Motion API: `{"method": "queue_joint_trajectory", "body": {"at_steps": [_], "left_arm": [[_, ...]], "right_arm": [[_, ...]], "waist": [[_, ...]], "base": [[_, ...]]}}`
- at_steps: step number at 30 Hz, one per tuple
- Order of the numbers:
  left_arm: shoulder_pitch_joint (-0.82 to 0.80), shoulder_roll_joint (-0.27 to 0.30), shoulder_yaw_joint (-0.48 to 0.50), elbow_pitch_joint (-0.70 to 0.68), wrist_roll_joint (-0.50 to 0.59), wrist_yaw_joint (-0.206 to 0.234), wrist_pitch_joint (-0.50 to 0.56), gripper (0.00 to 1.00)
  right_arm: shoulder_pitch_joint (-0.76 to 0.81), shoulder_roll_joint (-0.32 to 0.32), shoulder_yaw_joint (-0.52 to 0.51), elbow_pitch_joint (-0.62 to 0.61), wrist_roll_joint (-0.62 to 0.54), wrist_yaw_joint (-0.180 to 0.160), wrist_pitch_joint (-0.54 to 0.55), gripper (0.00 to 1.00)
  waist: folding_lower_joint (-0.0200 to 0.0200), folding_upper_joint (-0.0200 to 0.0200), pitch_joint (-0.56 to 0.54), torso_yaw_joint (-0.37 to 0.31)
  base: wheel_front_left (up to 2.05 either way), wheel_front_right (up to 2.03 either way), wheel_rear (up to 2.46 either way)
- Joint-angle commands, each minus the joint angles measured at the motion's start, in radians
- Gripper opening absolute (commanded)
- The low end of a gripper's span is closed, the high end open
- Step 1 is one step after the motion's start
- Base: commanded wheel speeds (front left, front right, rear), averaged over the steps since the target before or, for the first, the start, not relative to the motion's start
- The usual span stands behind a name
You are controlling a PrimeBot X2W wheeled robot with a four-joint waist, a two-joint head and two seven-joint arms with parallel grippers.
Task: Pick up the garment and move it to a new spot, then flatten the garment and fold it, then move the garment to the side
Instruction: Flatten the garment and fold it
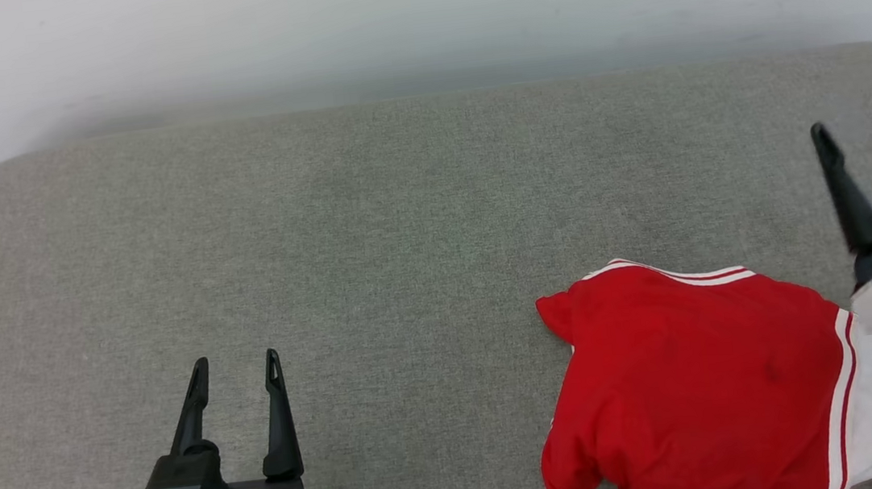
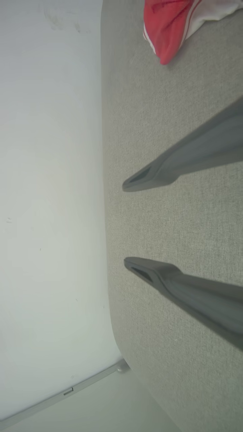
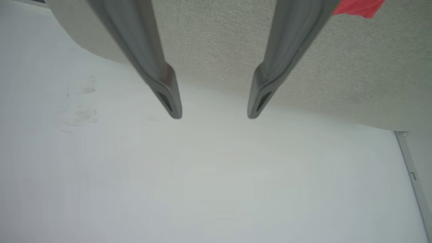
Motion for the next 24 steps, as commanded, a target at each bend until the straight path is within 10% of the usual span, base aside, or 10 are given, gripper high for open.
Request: {"method": "queue_joint_trajectory", "body": {"at_steps": [1, 12, 24], "left_arm": [[-0.005, -0.001, -0.001, 0.006, 0.008, -0.01, -0.003, 1.0], [-0.158, 0.043, -0.005, 0.074, 0.014, -0.106, -0.003, 1.0], [-0.523, 0.177, -0.269, 0.219, -0.082, -0.179, 0.187, 1.0]], "right_arm": [[0.087, 0.07, -0.068, -0.077, -0.067, -0.001, -0.002, 1.0], [0.389, 0.347, -0.276, -0.429, -0.277, -0.001, -0.002, 1.0], [0.463, 0.42, -0.293, -0.521, -0.331, -0.001, -0.002, 1.0]], "waist": [[0.0, 0.0, -0.003, 0.004], [0.0, 0.0, -0.001, 0.013], [0.0, 0.0, 0.034, -0.041]], "base": [[0.0, 0.0, 0.0], [0.0, 0.0, 0.0], [0.0, 0.0, 0.0]]}}
